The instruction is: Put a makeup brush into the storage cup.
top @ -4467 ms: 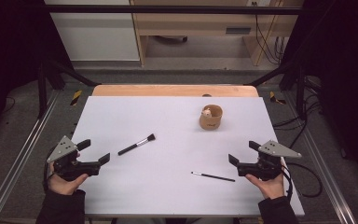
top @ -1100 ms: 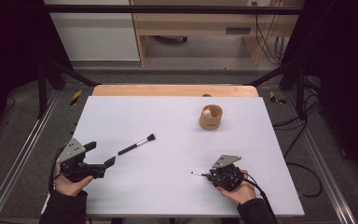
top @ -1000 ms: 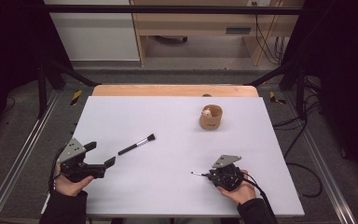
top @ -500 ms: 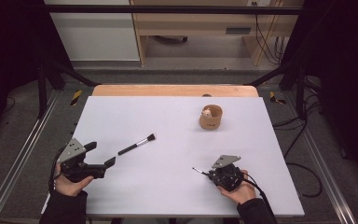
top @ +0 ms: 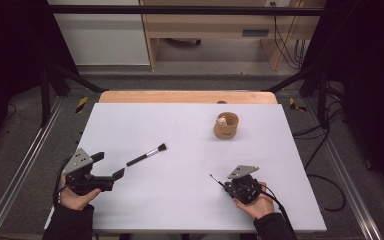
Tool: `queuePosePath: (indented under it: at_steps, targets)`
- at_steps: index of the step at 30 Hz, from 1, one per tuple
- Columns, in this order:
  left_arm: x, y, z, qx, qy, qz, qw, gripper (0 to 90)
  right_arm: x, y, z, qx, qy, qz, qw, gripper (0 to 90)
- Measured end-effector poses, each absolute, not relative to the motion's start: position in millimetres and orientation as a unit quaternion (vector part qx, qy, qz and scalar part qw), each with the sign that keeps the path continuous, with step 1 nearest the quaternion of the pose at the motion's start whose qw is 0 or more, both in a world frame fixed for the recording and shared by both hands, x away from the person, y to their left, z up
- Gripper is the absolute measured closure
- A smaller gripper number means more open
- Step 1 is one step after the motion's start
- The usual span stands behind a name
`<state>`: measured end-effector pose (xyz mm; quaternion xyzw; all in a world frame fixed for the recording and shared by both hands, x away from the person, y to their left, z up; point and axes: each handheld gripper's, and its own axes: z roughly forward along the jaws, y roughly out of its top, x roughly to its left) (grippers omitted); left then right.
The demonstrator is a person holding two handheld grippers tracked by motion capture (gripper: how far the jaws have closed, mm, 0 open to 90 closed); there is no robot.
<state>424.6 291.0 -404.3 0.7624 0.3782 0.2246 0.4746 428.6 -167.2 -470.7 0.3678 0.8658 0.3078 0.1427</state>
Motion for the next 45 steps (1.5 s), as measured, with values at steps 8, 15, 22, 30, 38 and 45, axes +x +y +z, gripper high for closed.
queuePosePath:
  at_steps: [8,15,22,30,38,45]
  targets:
    - [424.5,292.3,-404.0,0.762,0.379,0.223,0.476,6.0,429.5,-172.7,-460.0,0.372,0.856,0.328,0.144,68.3]
    - [423.8,293.7,-402.8,0.760,0.378,0.224,0.478,6.1,435.4,-172.5,-442.4,0.375,0.863,0.313,0.130,57.2]
    - [423.8,292.7,-402.9,0.762,0.377,0.224,0.476,6.0,447.2,-159.1,-428.5,0.362,0.890,0.252,0.116,56.1]
    - [423.5,293.0,-402.6,0.762,0.377,0.223,0.477,6.0,461.1,-142.9,-427.5,0.357,0.909,0.200,0.077,59.6]
    - [423.8,292.5,-402.8,0.763,0.376,0.223,0.476,6.0,464.9,-135.9,-438.3,0.349,0.922,0.158,0.061,64.2]
    - [423.8,292.0,-403.0,0.764,0.375,0.223,0.475,6.0,465.6,-131.9,-444.6,0.344,0.927,0.137,0.056,72.3]
